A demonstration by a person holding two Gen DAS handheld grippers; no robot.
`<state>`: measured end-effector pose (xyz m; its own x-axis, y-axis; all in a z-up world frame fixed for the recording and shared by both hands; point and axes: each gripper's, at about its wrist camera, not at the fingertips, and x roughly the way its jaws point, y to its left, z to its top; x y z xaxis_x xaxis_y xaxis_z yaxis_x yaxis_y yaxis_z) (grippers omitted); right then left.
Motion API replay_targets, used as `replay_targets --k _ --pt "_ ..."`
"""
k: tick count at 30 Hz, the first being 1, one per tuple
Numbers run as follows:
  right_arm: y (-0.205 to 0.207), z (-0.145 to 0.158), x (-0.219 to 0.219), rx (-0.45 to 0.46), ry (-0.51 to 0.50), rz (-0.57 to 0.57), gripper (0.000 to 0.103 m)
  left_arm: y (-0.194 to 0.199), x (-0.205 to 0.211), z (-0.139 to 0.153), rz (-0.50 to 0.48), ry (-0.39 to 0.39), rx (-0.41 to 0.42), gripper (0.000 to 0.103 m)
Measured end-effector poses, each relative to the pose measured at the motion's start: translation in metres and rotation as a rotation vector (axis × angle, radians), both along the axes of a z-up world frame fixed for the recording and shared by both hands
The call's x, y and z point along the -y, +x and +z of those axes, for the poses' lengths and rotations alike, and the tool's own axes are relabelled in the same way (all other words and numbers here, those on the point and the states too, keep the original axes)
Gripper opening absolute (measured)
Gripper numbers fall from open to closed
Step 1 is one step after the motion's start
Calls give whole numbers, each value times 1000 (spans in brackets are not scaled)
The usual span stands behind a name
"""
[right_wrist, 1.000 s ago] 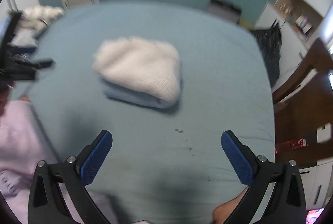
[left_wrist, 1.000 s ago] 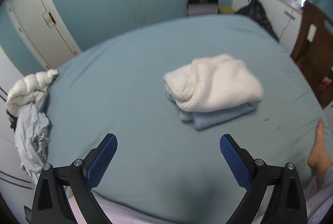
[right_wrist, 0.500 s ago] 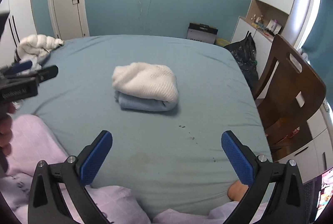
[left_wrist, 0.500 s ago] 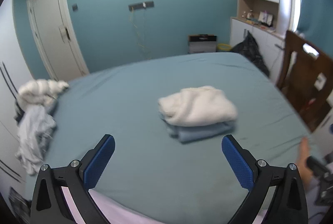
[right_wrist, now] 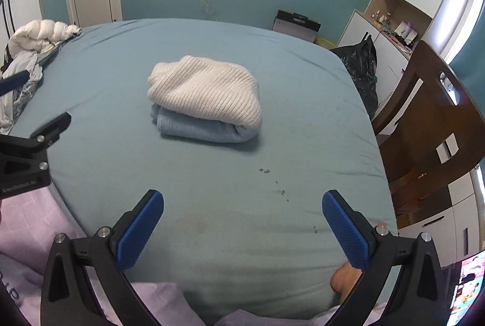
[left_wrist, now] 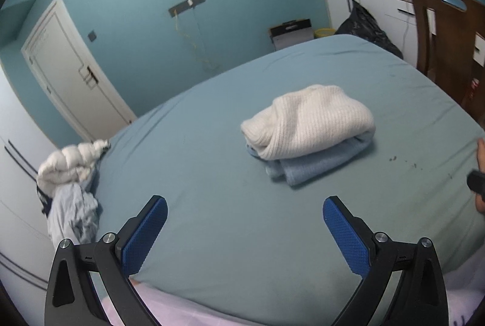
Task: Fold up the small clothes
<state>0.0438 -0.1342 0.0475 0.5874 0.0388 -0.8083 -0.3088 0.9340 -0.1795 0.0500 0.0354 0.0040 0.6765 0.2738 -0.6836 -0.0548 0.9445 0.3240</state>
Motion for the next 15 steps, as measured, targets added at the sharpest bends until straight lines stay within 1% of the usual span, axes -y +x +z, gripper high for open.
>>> replay_targets --k 4,9,12,15 --pt "-8 6 3 -23 53 -11 102 6 -11 -2 41 -52 -18 103" --pt "-12 7 5 -17 45 -18 102 7 -20 -8 80 -87 -49 103" --pt "-14 8 8 -26 52 -19 102 5 -24 -7 99 -104 -48 103" --pt "-17 9 12 -29 52 -20 102 3 -24 -6 98 -113 -47 103"
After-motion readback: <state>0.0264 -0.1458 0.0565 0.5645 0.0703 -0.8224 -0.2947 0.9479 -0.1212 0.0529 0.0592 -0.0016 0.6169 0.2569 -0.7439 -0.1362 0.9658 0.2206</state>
